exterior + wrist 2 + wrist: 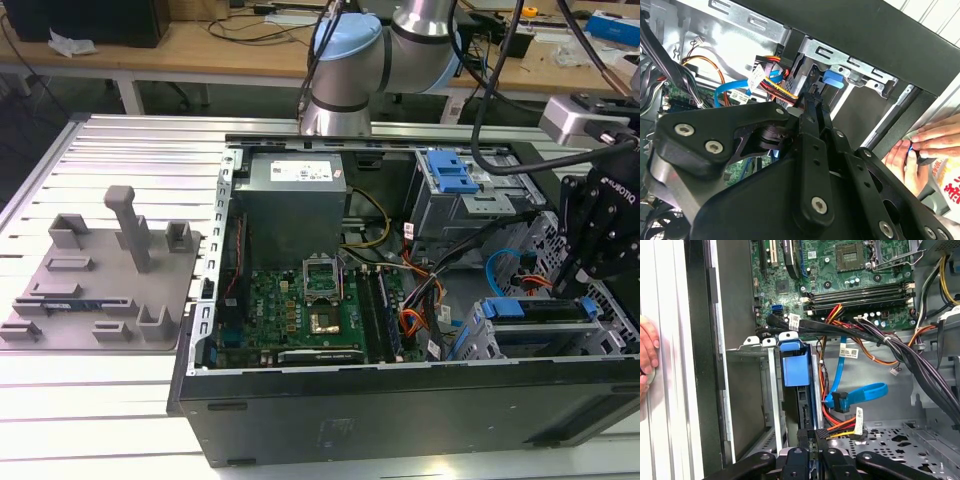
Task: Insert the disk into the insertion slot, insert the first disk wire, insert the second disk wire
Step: 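Insert the first disk wire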
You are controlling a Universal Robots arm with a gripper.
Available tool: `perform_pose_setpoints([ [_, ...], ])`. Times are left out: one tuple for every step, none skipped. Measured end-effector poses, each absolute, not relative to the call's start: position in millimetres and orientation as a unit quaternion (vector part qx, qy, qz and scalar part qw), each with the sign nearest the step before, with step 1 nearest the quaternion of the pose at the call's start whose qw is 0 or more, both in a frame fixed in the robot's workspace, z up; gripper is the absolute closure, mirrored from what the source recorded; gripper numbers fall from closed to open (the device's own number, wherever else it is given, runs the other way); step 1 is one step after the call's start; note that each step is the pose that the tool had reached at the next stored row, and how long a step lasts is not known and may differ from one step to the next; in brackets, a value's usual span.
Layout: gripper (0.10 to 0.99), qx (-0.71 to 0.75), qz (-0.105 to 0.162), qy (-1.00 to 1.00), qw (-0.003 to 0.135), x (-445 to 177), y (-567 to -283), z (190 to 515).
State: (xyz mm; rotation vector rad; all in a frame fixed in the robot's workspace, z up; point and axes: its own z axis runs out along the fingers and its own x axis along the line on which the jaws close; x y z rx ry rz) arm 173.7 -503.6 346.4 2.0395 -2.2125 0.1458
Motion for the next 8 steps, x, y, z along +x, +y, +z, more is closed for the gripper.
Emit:
perform_pose_setpoints([
  [0.918,0.676,0.048,-0.733,0.064,173.7,-503.7,346.2],
  [0.918,0.676,0.048,-0.733,0.064,173.7,-503.7,346.0],
  [0.918,0.676,0.048,-0.733,0.064,173.7,-503.7,345.7],
  [0.918,0.676,0.048,-0.733,0.064,173.7,-503.8,345.4],
  [0.918,0.676,0.048,-0.733,0.064,173.7,-503.8,345.2],
  [0.918,0.676,0.048,-0.733,0.064,173.7,-503.8,344.9],
  [0.918,0.676,0.048,-0.733,0.064,173.7,-503.8,344.5],
  [0.918,0.676,0.048,-0.733,0.064,173.7,-503.9,344.0],
])
